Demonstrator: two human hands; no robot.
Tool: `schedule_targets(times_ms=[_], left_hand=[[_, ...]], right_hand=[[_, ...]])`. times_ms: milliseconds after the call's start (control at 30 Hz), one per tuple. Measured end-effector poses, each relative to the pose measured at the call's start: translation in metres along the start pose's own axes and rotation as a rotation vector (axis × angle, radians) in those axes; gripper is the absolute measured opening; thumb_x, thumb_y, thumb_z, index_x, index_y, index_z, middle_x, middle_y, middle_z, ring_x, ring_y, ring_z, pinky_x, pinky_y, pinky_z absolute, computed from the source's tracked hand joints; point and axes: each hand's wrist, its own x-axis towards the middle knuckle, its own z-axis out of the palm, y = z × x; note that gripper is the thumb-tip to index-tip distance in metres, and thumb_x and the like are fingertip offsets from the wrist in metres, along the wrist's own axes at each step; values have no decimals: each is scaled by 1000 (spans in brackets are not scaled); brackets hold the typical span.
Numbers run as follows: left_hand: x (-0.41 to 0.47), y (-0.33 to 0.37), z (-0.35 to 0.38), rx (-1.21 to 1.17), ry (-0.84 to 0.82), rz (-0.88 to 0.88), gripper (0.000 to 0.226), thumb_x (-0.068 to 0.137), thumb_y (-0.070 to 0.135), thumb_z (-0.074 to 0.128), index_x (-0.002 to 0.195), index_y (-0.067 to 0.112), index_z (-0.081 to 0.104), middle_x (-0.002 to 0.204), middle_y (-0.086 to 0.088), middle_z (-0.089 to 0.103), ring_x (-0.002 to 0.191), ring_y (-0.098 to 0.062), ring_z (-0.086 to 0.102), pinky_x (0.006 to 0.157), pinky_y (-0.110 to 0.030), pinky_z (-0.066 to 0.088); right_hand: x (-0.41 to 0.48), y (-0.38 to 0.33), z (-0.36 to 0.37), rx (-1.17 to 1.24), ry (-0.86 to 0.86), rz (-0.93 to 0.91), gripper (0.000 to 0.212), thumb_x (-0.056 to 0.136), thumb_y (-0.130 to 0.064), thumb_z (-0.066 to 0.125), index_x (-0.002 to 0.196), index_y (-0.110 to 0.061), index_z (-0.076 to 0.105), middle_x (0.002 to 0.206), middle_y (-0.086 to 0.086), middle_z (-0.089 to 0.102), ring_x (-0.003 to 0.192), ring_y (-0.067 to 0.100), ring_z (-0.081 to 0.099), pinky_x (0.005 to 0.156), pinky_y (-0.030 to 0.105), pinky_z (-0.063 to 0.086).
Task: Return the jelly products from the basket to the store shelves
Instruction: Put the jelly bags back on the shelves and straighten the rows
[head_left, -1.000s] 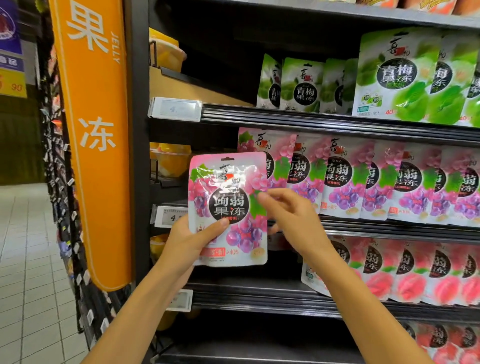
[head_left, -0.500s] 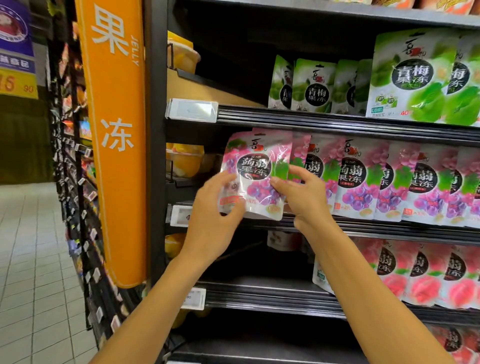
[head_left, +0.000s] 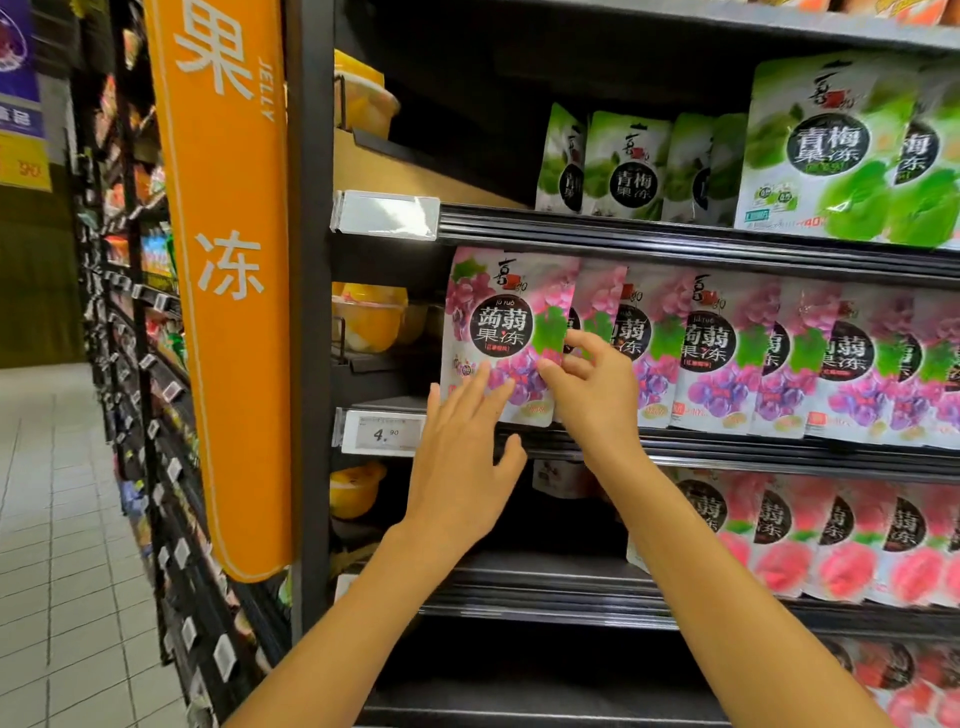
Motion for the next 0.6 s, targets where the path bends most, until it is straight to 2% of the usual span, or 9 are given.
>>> schedule_targets(times_ms=[67, 100, 200, 233, 300, 367, 500, 600], left_hand=[[-1, -1, 2, 24, -5, 13, 59, 97, 30, 53, 151, 25, 31, 163, 3, 15, 150, -11, 12, 120, -29, -12], [-2, -1, 2, 36, -6, 19, 59, 97, 30, 52, 152, 25, 30, 164, 3, 14, 150, -12, 11, 120, -28, -12], [-3, 0, 5, 62, -11, 34, 61, 98, 31, 51, 154, 24, 26, 164, 0, 11, 151, -13, 6, 119, -28, -12], [-4, 0, 6, 56, -11, 34, 62, 98, 30, 50, 154, 24, 25, 164, 0, 11, 150, -10, 0, 119, -28, -10], [-5, 1, 8, 9, -8, 10, 61, 98, 30, 51, 153, 24, 25, 164, 1, 10, 138, 4, -17, 115, -28, -7], [-4, 2, 9, 1, -10, -2, 62, 98, 30, 51, 154, 24, 24, 164, 1, 9, 129, 10, -23, 114, -27, -7], [0, 3, 13, 121, -42, -1, 65, 98, 30, 48, 155, 19, 18, 165, -6, 4, 151, -15, -5, 119, -31, -11], [-1, 3, 15, 130, -52, -14, 67, 97, 30, 49, 155, 18, 16, 165, -7, 5, 152, -17, -2, 120, -33, -10]], right_hand=[[-4, 3, -6, -154, 8, -58, 33, 87, -13, 73, 118, -12, 65, 76, -21, 57, 64, -16, 59, 59, 1, 46], [-7, 4, -8, -218, 9, -72, 33, 86, -18, 74, 117, -12, 65, 75, -21, 56, 63, -13, 59, 60, 2, 46], [-12, 8, -13, -380, 4, -71, 27, 86, -31, 73, 110, -20, 68, 69, -20, 60, 68, -4, 61, 67, 25, 55], [-13, 8, -13, -429, 22, -64, 26, 85, -36, 72, 109, -25, 68, 69, -20, 60, 71, -1, 62, 65, 29, 52], [-13, 9, -11, -483, 70, -66, 25, 84, -40, 72, 107, -32, 68, 65, -24, 57, 74, 2, 62, 64, 28, 47], [-11, 9, -7, -506, 95, -70, 25, 83, -39, 73, 107, -33, 68, 61, -25, 53, 71, 2, 59, 64, 26, 46], [-9, 11, -1, -514, 102, -58, 23, 85, -38, 73, 107, -34, 68, 62, -22, 54, 67, 0, 53, 59, 23, 38], [-13, 14, -1, -508, 108, -70, 24, 85, -41, 71, 108, -35, 66, 62, -23, 56, 68, -2, 54, 55, 18, 32]])
